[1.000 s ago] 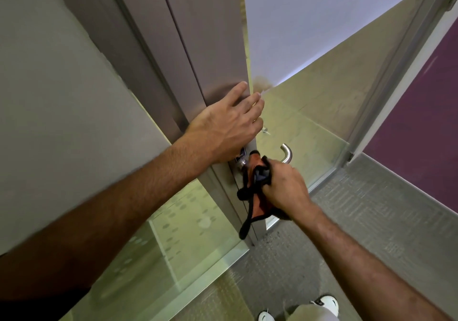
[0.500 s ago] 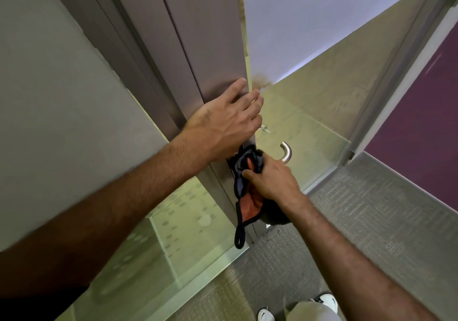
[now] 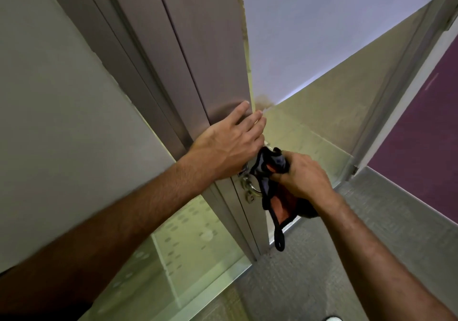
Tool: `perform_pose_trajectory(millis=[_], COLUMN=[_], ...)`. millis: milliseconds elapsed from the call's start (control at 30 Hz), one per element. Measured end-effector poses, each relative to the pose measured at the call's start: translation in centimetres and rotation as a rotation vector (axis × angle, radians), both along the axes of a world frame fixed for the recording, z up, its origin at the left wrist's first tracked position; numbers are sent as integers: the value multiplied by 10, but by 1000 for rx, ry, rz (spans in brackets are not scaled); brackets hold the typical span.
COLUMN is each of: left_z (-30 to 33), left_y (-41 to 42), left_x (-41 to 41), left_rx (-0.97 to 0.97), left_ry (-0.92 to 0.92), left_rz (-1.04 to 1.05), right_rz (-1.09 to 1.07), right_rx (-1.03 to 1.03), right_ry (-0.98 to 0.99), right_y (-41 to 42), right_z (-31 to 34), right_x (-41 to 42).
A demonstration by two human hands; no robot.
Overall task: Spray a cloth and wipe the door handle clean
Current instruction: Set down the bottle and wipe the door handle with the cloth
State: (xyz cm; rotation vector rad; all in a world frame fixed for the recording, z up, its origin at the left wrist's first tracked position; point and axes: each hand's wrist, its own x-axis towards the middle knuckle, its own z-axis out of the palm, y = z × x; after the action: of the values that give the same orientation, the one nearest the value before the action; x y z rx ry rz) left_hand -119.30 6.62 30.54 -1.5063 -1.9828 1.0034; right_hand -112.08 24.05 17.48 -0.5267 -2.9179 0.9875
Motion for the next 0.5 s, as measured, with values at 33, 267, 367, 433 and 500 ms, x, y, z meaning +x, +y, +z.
perform_pose_trajectory(millis=[33, 267, 367, 433, 500], left_z=[0, 1, 1, 2, 1], left_y=[0, 0, 0, 1, 1], left_x=[0, 0, 0, 0, 0], left_rx=[1, 2, 4, 6, 4], left_ry=[2, 13, 7, 13, 10], left_rz=[-2, -18, -11, -9, -7], right_rz=[9, -244, -237, -112, -42], right_rx=[20, 44, 31, -11, -52], right_ry=[38, 391, 447, 341, 206], right_y=[7, 33, 43, 40, 31], right_z=[1, -10, -21, -31, -43], right_x=[-2, -11, -16, -22, -22])
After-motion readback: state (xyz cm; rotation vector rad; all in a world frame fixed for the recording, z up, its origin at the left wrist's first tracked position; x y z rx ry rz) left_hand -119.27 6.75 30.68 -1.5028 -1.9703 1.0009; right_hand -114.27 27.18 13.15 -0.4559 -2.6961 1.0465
